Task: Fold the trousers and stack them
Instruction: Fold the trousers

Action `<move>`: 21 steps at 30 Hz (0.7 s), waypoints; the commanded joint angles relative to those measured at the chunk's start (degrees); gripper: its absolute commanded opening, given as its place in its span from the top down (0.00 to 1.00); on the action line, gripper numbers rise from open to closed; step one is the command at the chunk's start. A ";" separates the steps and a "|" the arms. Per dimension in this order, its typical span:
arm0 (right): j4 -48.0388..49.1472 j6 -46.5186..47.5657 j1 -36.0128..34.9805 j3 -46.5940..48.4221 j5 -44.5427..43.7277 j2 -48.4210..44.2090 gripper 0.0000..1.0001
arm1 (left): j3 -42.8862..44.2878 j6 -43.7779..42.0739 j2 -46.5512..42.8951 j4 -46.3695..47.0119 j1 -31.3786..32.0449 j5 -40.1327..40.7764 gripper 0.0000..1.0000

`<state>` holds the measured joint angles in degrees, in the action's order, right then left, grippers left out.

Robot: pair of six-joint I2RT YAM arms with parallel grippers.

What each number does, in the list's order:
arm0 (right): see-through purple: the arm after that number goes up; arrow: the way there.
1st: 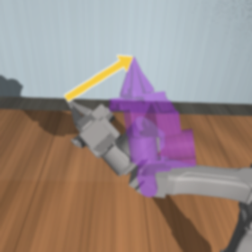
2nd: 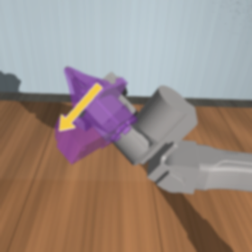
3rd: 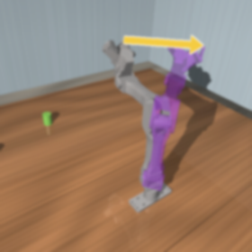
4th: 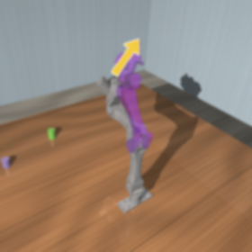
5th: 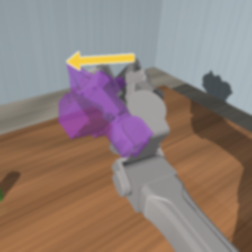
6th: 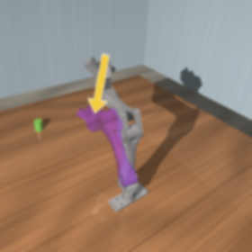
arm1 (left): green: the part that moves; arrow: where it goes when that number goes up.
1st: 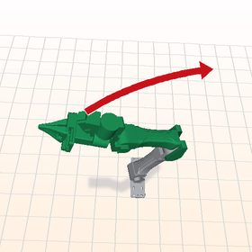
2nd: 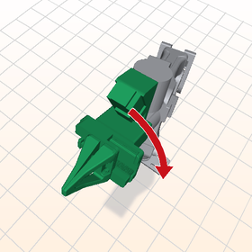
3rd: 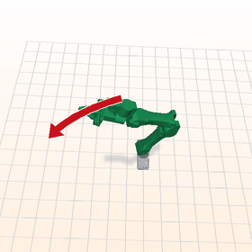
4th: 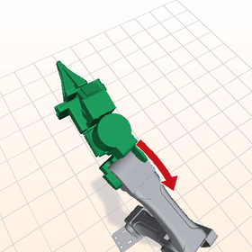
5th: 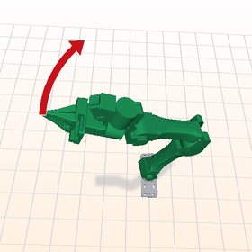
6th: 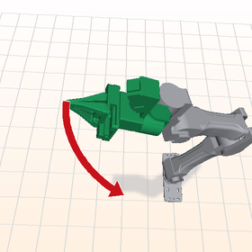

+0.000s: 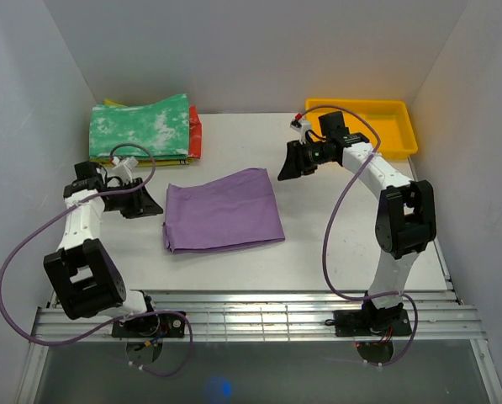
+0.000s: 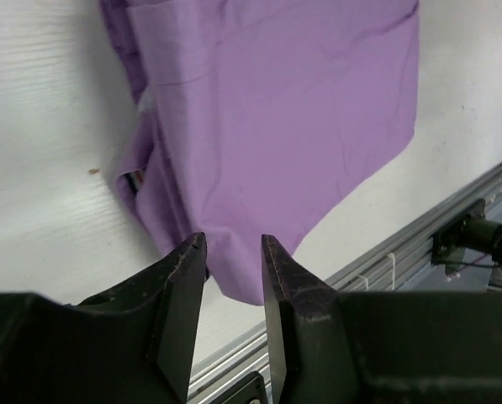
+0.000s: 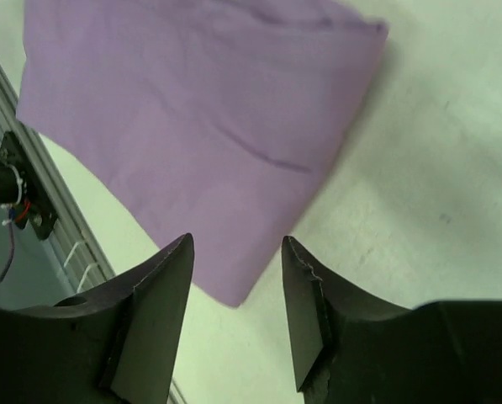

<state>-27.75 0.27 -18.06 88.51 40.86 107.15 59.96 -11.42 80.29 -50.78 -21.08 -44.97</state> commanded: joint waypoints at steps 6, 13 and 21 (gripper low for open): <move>-8.21 9.32 -2.32 5.00 13.89 3.49 0.50 | 5.17 -0.48 8.81 0.84 11.50 -10.77 0.55; 5.59 -3.60 -5.40 9.66 15.12 14.91 0.48 | 6.82 15.20 22.69 17.29 11.06 -5.13 0.53; 6.39 -3.44 -5.40 12.21 8.71 26.79 0.42 | 15.95 8.99 35.63 17.22 7.55 -3.28 0.50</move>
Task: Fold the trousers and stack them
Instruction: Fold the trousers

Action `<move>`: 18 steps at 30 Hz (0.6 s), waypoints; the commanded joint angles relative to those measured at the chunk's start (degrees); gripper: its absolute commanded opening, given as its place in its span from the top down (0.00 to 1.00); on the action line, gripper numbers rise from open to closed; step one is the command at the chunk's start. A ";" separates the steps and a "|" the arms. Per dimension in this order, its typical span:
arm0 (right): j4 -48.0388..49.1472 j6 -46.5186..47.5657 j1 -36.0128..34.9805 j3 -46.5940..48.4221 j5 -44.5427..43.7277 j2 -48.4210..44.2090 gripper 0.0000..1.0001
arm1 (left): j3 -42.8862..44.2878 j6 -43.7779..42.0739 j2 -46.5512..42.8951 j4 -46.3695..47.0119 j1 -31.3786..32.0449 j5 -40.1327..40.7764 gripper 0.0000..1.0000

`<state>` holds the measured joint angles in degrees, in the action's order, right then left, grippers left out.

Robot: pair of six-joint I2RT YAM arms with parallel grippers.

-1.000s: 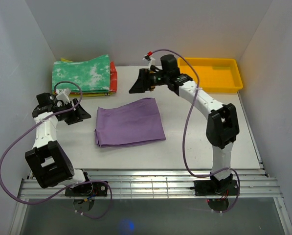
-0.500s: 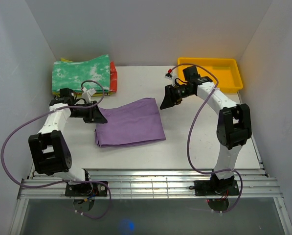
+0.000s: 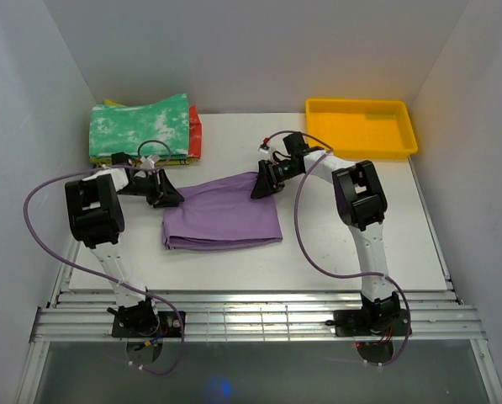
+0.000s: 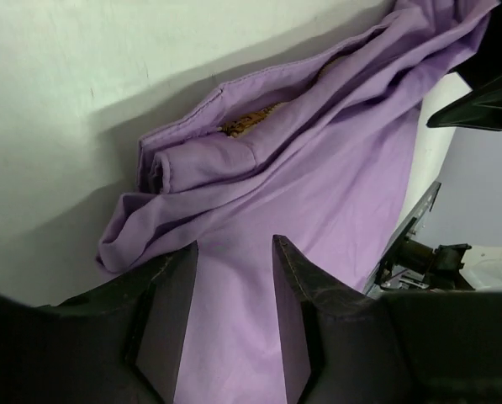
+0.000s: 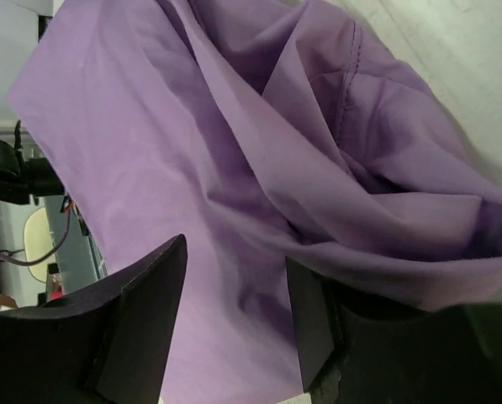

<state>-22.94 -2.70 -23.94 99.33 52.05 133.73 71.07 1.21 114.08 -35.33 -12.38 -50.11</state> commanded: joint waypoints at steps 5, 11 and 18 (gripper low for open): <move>-3.59 4.61 0.74 1.13 -0.91 -5.04 0.37 | 14.35 -13.67 2.82 -11.13 -1.24 -5.75 0.37; -6.68 9.28 -0.57 -9.75 4.11 -20.78 0.33 | 14.55 -30.11 -7.28 -30.74 -1.24 -14.58 0.33; -10.02 14.82 -6.11 -17.41 2.88 -23.34 0.33 | -3.20 -37.51 -15.03 -36.75 -1.33 -13.27 0.36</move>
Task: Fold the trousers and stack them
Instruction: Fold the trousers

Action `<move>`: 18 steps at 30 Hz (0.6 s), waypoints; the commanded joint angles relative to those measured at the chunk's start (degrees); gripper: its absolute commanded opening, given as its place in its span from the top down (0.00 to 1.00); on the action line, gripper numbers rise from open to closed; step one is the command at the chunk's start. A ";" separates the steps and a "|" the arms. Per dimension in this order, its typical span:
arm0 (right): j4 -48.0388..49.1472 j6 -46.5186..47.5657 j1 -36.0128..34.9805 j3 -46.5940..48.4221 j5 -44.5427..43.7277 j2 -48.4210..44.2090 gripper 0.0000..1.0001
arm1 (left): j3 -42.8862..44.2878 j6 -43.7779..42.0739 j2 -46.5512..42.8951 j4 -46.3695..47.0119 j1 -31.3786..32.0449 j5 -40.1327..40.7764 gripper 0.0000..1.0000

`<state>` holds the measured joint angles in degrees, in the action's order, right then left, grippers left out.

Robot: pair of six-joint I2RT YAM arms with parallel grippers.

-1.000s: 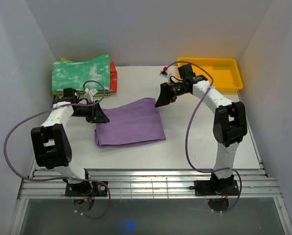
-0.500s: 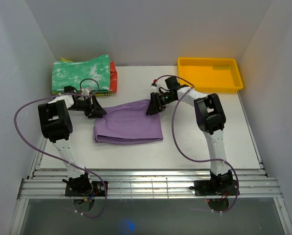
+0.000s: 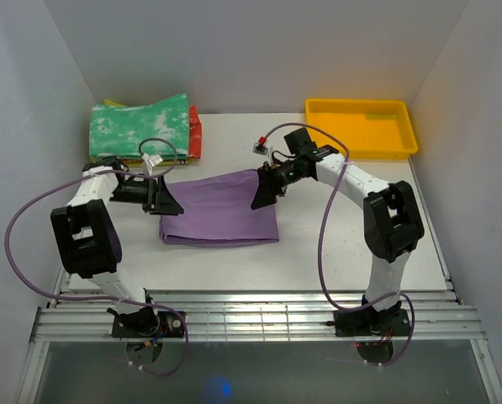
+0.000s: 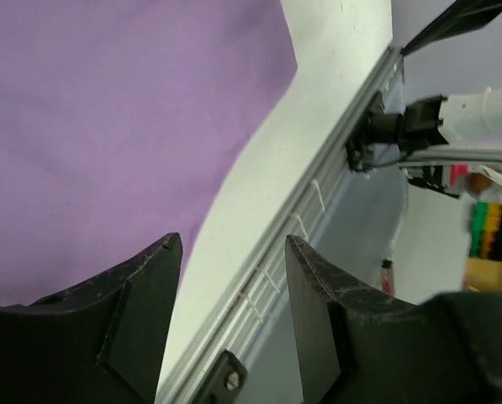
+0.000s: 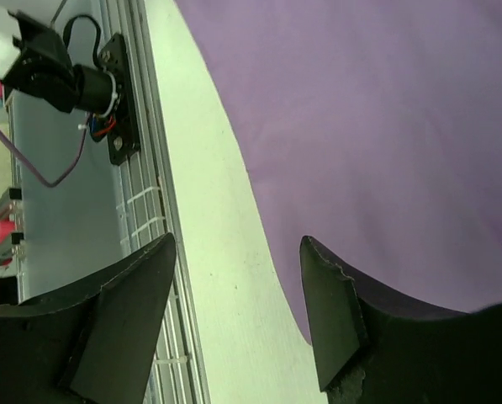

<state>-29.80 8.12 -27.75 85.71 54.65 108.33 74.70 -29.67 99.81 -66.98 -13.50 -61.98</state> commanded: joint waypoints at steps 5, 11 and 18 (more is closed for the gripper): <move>-2.28 5.68 -2.40 -8.10 -5.15 7.15 0.33 | -11.85 0.04 3.44 2.72 -0.39 7.82 0.37; -0.87 3.48 0.14 -7.85 -13.33 13.13 0.33 | -9.49 8.39 14.70 11.86 -5.31 16.17 0.43; -3.86 6.99 3.49 -2.22 -15.90 10.68 0.32 | 2.82 8.24 13.16 11.36 -3.38 5.21 0.36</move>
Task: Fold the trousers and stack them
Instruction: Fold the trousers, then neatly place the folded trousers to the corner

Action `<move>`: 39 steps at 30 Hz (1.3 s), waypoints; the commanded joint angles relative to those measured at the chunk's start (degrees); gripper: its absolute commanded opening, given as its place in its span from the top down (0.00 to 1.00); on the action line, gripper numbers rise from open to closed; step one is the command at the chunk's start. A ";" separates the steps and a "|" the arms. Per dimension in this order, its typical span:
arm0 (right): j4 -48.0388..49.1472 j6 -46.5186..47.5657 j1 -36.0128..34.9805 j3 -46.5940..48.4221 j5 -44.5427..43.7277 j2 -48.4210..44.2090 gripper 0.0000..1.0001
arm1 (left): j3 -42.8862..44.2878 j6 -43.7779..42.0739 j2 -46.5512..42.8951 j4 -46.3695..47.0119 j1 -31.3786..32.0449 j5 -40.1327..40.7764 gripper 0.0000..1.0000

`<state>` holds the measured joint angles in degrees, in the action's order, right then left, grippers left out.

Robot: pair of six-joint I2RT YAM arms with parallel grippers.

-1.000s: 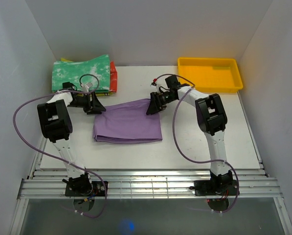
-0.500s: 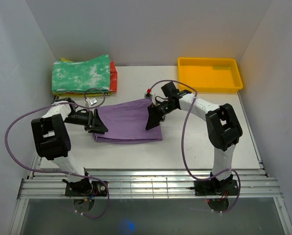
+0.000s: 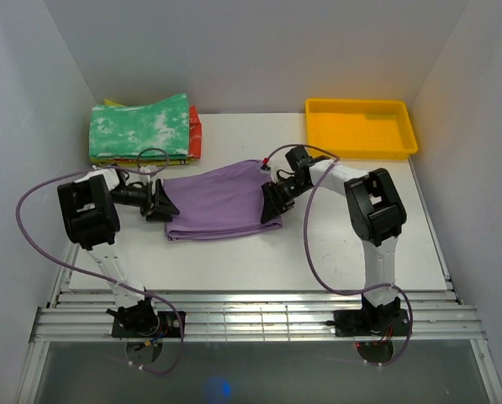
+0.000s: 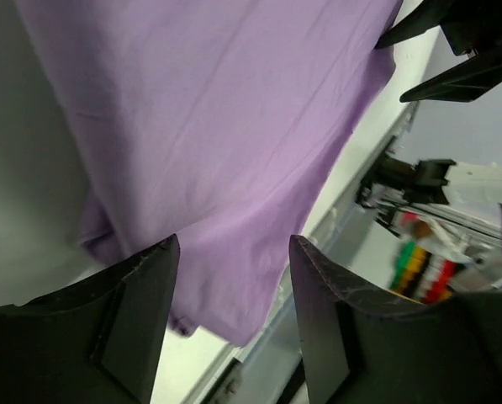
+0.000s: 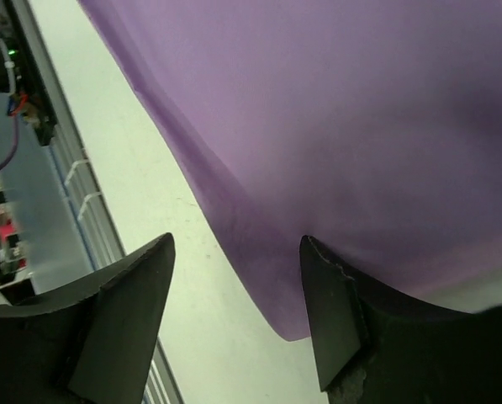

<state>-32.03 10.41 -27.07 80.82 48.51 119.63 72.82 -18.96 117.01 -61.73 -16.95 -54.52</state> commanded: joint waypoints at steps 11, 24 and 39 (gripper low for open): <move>18.57 17.86 -11.76 0.32 -25.05 -24.00 0.10 | -0.21 9.36 -37.28 22.00 -8.27 7.23 0.02; 23.15 31.15 -29.87 14.01 -32.07 -5.57 0.05 | -10.67 23.97 -42.92 20.88 -21.88 -2.68 0.02; 37.73 37.66 -35.68 4.00 -42.88 3.94 0.30 | -26.40 33.90 -46.77 27.88 -24.71 -3.49 0.02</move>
<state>-1.34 47.09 -63.07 85.76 10.37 121.80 47.92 11.44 75.44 -39.53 -41.28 -56.34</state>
